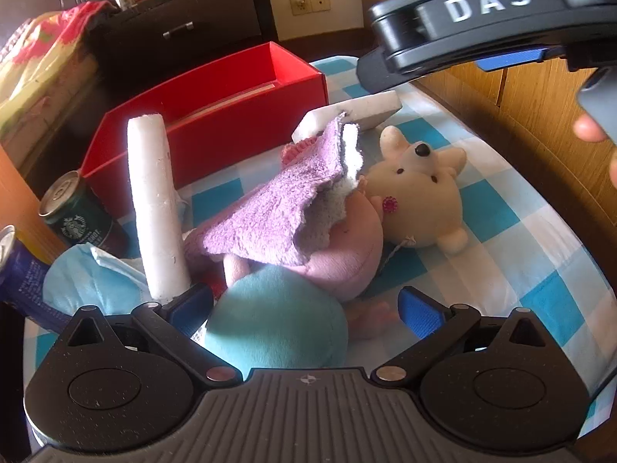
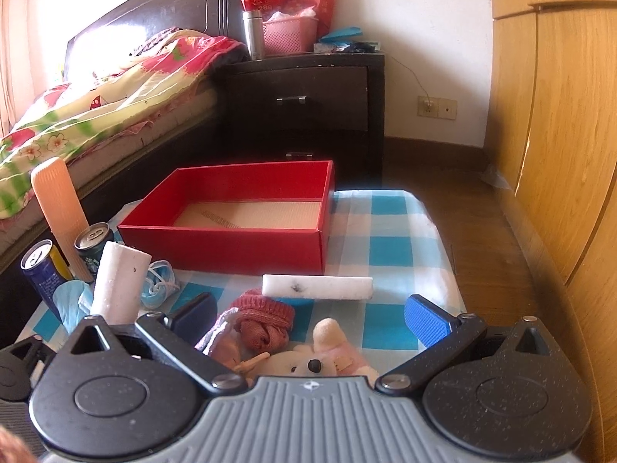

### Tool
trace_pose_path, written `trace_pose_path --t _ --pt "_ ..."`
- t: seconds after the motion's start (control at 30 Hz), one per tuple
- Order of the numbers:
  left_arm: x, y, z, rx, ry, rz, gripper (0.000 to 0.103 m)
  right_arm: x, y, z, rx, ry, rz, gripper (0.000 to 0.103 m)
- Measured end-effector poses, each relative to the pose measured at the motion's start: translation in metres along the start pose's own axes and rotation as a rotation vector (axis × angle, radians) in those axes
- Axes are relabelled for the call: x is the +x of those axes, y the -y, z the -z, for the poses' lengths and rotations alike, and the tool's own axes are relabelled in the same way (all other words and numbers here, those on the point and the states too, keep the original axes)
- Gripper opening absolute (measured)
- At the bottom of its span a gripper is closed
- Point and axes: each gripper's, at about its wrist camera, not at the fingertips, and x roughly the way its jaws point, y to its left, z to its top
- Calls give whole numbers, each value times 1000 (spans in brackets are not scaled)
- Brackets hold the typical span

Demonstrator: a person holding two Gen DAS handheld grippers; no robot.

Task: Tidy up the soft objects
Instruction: 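Grasp the pink pig plush with the left gripper and lift it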

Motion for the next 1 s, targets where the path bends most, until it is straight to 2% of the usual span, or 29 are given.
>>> trace_pose_path --t 0.33,0.4,0.5,0.77,1.0 --pt "23 -8 -8 -42 -55 7 92 6 13 1 14 -50 9 85" --pt "22 -10 -10 -53 -50 8 85 7 15 2 16 -57 9 85" --pt "14 -14 -9 -76 -59 41 80 7 15 2 20 -60 9 85" --pt "-6 -17 6 -123 -86 148 79 13 5 1 8 -99 -24 85" --pt "-33 -15 22 -74 -77 182 77 20 -16 7 -78 -150 -73 85"
